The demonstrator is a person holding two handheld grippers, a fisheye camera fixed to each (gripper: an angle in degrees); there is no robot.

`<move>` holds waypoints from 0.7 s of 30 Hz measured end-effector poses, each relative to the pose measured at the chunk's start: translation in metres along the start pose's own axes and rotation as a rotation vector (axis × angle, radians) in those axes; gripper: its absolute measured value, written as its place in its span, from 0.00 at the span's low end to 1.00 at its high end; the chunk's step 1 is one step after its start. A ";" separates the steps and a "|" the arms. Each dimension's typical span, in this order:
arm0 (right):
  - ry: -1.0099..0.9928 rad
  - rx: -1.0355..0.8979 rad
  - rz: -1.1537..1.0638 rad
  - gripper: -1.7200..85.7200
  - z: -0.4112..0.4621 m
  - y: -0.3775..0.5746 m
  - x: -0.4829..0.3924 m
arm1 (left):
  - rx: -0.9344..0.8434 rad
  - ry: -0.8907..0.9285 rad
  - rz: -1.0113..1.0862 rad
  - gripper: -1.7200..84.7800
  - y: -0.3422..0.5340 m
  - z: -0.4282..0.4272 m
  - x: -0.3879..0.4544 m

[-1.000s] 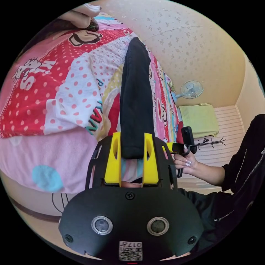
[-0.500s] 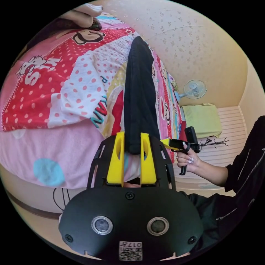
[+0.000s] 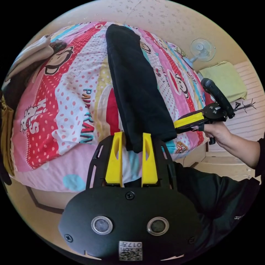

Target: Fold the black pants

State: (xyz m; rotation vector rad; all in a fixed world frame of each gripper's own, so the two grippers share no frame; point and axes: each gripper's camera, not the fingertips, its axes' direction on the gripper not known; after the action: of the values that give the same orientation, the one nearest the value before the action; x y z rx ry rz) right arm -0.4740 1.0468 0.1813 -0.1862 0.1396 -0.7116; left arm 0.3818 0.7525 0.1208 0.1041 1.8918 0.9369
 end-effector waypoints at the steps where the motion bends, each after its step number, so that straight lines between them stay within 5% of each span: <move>1: -0.011 0.001 0.013 0.10 0.000 -0.002 0.000 | -0.012 0.019 -0.006 0.15 -0.003 0.004 -0.004; 21: -0.008 -0.065 -0.020 0.09 -0.005 -0.051 -0.038 | -0.054 0.076 -0.080 0.13 -0.014 0.035 -0.048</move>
State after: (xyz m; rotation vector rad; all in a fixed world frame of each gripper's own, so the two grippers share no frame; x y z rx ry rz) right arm -0.5360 1.0331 0.1901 -0.2532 0.1533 -0.7263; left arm 0.4392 0.7409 0.1391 -0.0401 1.9245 0.9482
